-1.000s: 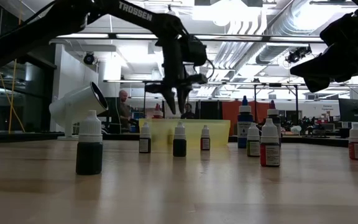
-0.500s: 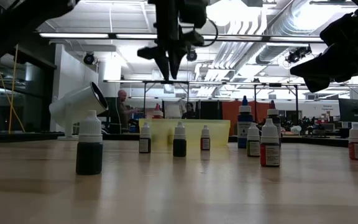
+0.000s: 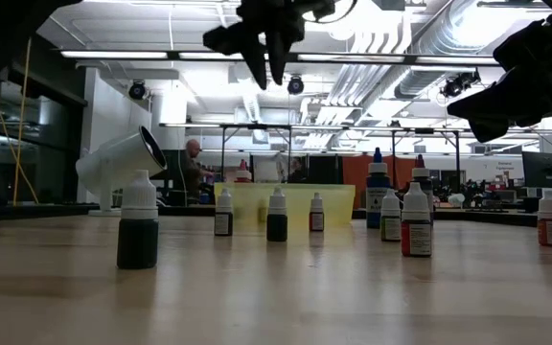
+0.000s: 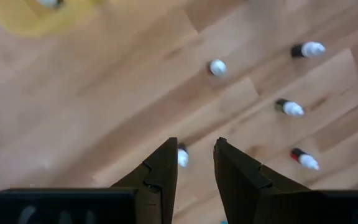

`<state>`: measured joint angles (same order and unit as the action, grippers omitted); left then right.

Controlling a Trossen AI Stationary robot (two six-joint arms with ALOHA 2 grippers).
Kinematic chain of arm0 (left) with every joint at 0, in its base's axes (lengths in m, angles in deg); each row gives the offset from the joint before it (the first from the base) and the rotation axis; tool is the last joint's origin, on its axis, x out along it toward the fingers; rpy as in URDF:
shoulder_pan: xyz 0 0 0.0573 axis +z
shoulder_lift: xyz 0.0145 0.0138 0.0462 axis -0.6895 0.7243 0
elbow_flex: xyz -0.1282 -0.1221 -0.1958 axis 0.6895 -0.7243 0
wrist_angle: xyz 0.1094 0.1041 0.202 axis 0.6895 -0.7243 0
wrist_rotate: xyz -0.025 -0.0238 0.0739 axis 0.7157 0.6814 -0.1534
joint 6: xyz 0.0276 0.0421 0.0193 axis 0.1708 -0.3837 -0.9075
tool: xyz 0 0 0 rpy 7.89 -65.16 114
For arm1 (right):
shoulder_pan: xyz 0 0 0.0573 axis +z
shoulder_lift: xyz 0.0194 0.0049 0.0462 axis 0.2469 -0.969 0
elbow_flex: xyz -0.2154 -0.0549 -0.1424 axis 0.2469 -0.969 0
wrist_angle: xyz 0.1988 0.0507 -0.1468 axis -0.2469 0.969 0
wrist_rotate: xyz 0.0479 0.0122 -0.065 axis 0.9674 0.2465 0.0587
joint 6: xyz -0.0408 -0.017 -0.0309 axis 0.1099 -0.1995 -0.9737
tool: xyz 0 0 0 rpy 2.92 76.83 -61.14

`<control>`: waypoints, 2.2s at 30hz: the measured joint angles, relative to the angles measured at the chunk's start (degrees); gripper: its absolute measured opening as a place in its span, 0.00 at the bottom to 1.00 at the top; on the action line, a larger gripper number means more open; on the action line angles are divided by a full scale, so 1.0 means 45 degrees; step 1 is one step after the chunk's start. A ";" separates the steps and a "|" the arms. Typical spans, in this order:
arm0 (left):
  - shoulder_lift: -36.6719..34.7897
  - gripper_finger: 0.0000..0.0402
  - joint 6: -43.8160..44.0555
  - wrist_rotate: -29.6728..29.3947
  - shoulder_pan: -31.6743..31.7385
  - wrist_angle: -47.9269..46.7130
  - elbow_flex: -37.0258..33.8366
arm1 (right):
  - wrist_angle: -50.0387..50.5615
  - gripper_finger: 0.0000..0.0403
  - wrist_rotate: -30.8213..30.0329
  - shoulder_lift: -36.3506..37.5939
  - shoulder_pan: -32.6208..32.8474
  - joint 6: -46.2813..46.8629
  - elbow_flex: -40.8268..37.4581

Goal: Pick & Place food coloring
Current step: Put the small blue food coloring bottle into the yellow container

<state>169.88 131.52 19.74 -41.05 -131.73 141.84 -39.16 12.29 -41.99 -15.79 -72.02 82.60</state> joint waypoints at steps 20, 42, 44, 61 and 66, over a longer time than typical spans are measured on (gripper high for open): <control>0.0029 0.24 0.8495 0.1112 -0.4289 0.1739 -0.3133 | -0.0003 0.00 -0.0003 -0.0003 -0.0003 0.0000 0.0003; 0.0029 0.48 1.0636 0.1292 -0.5845 0.6396 -0.6717 | -0.0003 0.00 -0.0005 0.0000 -0.0002 0.0003 0.0000; 0.0029 0.54 1.0621 0.1292 -0.5828 0.6108 -0.6713 | -0.0003 0.00 -0.0004 -0.0004 0.0000 0.0000 0.0000; 0.0749 0.63 1.0534 0.1952 -0.6261 0.6211 -0.6780 | 0.0003 0.00 0.0002 -0.0058 -0.0003 0.0000 0.0005; 0.0842 0.63 1.0527 0.1911 -0.6245 0.6201 -0.6780 | -0.0005 0.00 -0.0005 -0.0112 -0.0002 0.0000 0.0001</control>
<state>173.67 178.89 28.34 -69.15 -103.83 111.33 -39.18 12.27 -42.49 -15.80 -72.02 82.60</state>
